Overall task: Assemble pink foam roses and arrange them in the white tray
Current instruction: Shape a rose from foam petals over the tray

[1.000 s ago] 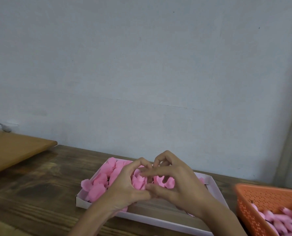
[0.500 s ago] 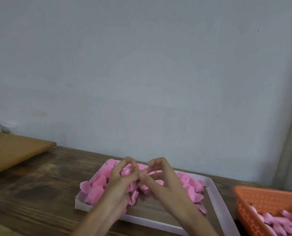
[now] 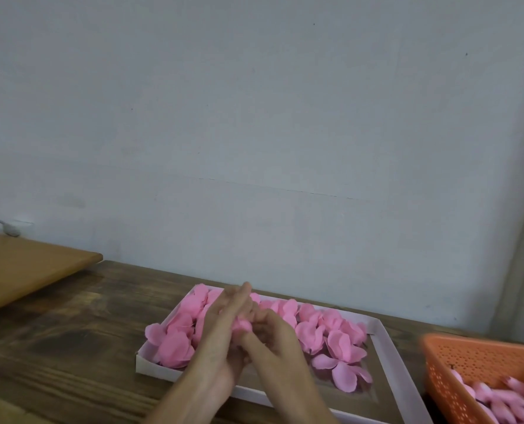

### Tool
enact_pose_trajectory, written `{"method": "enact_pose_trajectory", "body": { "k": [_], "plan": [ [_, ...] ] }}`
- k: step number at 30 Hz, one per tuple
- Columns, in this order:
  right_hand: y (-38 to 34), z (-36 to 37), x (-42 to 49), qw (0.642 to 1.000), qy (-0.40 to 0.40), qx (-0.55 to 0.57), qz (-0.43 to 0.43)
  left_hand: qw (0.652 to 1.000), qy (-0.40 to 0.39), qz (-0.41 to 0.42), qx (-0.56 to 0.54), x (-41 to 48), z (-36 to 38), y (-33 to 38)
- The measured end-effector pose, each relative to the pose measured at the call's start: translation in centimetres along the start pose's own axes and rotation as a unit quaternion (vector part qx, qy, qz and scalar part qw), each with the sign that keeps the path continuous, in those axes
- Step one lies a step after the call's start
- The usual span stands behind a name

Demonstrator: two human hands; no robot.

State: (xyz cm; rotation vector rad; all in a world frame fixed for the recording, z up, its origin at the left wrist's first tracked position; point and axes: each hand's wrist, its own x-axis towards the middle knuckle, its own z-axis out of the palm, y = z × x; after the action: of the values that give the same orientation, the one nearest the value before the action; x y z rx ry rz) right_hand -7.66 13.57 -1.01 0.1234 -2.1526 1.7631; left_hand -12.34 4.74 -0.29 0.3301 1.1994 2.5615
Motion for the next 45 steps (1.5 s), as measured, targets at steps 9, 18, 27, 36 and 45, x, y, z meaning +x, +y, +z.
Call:
{"method": "enact_pose_trajectory", "body": {
  "k": [9, 18, 27, 36, 45],
  "plan": [
    [-1.9, -0.3, 0.8, 0.952, -0.055, 0.242, 0.178, 0.993, -0.108, 0.046, 0.029, -0.5, -1.1, 0.7],
    [-2.0, -0.3, 1.2, 0.925, -0.07, 0.315, 0.2, 0.956, -0.19, 0.061, 0.213, -0.8, -1.9, 1.8],
    [-3.0, 1.5, 0.3, 0.875, -0.057, 0.416, 0.24, 0.967, -0.143, 0.061, 0.202, -1.3, -1.0, 1.9],
    [-1.3, -0.6, 0.4, 0.987, 0.082, 0.097, 0.102, 0.944, 0.08, 0.192, 0.256, 0.3, -0.9, 1.2],
    [-1.3, -1.9, 0.2, 0.899, 0.023, -0.326, -0.293, 0.975, 0.057, 0.133, 0.171, 2.1, -2.1, 0.8]
  ]
}}
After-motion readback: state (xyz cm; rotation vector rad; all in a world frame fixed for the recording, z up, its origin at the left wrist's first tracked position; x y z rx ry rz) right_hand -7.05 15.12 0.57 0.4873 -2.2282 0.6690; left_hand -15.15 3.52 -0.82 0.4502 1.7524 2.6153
